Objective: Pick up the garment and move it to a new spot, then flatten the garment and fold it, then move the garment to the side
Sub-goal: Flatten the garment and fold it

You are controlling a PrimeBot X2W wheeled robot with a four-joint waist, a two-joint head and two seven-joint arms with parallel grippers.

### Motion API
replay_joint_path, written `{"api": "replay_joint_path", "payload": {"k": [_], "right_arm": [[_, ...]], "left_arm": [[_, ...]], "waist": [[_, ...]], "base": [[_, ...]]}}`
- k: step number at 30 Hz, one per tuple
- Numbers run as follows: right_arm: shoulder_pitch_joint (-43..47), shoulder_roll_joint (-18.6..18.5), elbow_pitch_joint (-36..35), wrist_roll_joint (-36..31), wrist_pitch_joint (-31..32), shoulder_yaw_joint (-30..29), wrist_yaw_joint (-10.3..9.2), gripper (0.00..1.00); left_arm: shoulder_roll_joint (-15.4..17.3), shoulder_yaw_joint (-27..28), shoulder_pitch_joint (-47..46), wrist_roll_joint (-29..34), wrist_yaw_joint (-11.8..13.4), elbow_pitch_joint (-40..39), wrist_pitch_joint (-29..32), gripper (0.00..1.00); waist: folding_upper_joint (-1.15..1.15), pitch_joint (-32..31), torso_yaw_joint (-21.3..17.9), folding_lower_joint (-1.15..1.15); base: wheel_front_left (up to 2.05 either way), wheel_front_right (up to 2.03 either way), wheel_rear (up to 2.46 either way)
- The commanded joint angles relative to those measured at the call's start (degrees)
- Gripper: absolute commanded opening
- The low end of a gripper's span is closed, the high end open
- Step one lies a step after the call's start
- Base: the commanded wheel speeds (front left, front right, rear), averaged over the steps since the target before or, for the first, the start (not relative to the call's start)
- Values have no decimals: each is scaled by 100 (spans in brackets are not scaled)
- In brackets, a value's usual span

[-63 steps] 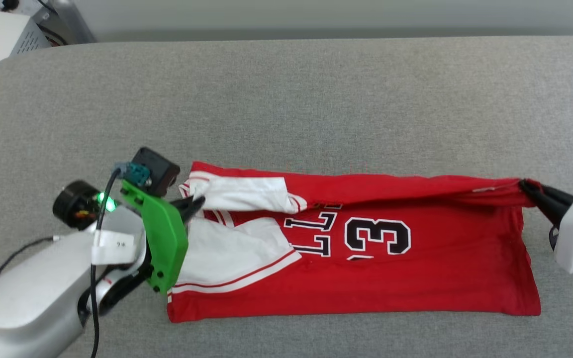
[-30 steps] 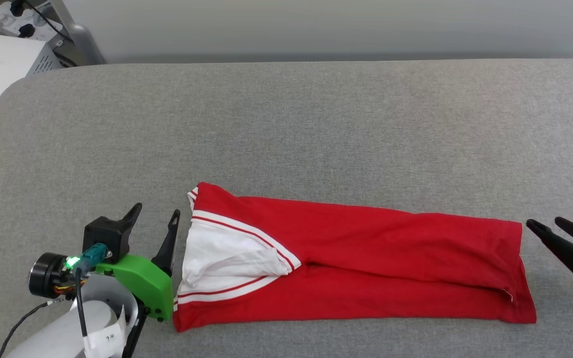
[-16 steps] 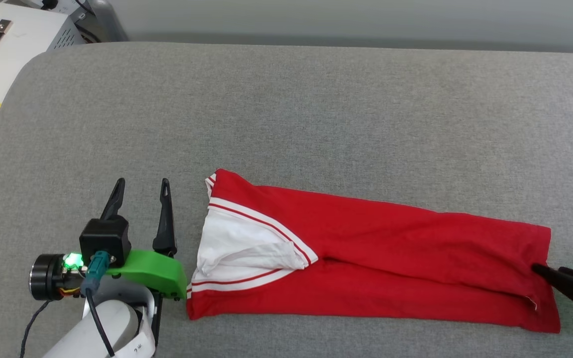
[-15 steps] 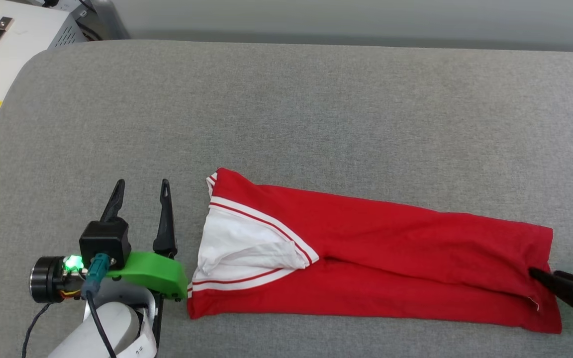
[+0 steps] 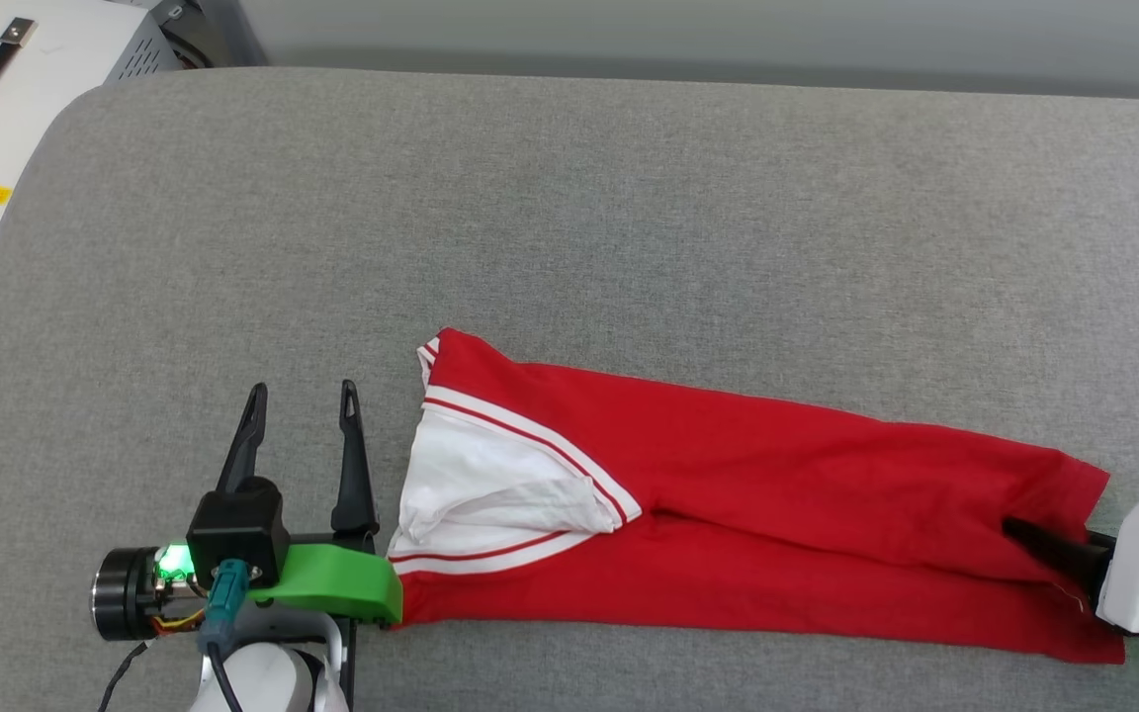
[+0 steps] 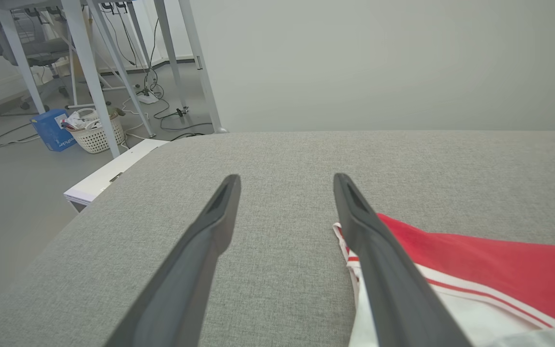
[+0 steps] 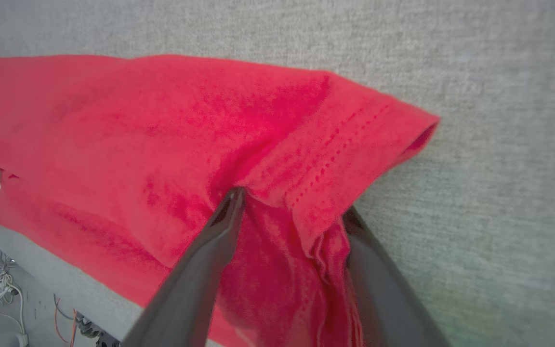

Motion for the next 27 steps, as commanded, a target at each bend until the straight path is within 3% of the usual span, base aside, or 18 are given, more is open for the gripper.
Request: {"api": "replay_joint_path", "payload": {"k": [1, 10, 19, 27], "right_arm": [[55, 170, 141, -17, 9, 201, 0, 0], [-18, -371, 385, 303, -379, -131, 0, 0], [255, -1231, 448, 384, -312, -412, 0, 0], [331, -1192, -647, 483, 209, -271, 0, 0]], "left_arm": [[-99, 118, 125, 143, -91, 22, -33, 100], [-471, 613, 374, 657, -549, 147, -33, 100], [-668, 927, 559, 976, -942, 242, -33, 100], [-882, 1106, 681, 1163, -1145, 273, -34, 100]], "waist": [[0, -45, -18, 0], [0, -288, -63, 0], [0, -490, -64, 0], [0, -550, -113, 0]], "base": [[0, 0, 0], [0, 0, 0], [0, 0, 0], [0, 0, 0]]}}
